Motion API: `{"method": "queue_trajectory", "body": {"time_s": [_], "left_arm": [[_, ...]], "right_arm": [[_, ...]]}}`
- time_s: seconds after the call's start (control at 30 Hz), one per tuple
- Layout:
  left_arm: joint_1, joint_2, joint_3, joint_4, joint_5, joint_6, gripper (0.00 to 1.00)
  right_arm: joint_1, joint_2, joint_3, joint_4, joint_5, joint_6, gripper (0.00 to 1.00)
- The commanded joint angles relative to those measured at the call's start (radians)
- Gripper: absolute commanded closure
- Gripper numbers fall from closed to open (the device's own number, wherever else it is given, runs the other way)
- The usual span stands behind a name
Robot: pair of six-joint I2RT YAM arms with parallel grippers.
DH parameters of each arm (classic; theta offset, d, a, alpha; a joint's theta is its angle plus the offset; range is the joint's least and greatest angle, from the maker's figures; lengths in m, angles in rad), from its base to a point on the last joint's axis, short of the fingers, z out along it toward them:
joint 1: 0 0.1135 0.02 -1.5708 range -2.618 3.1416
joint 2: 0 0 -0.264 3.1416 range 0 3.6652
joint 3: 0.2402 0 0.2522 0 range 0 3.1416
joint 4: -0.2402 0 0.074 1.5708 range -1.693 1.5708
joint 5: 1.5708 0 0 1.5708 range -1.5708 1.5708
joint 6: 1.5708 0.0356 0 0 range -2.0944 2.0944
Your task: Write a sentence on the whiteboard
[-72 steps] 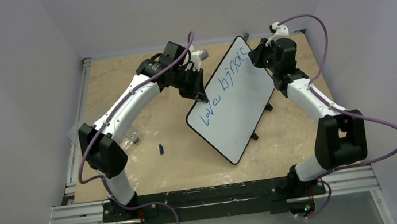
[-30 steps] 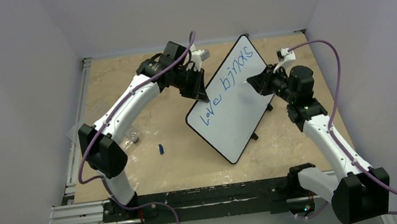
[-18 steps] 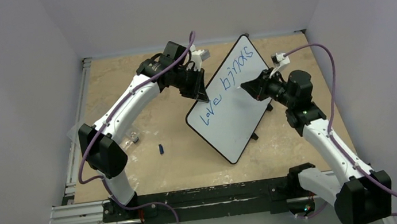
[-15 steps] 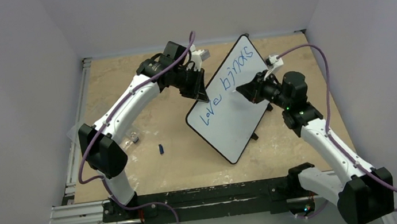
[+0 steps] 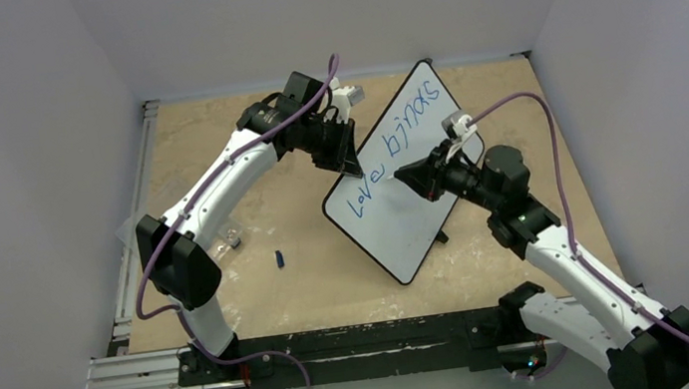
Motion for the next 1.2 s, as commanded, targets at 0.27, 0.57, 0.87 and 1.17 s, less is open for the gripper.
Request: {"method": "queue_trajectory", "body": {"time_s": [0.27,0.57,0.87,1.17], "left_arm": [[-0.037,0.064,-0.039,-0.014,-0.102,0.085,1.00],[-0.029,0.067,-0.035,-0.018,-0.108,0.079,1.00],[-0.020,0.073,-0.034,-0.018,-0.099,0.064,1.00],[-0.018,0.074,-0.034,-0.020,-0.099,0.061,1.00]], "right_arm": [[0.088,-0.027,-0.085,0.076,0.019,-0.050,1.00],[0.224,-0.113,-0.151,0.054,0.160,-0.063,1.00],[0.307,-0.160,-0.208,0.054,0.246,-0.019,1.00],[0.366,-0.109,-0.206,0.074,0.325,-0.002,1.00]]}}
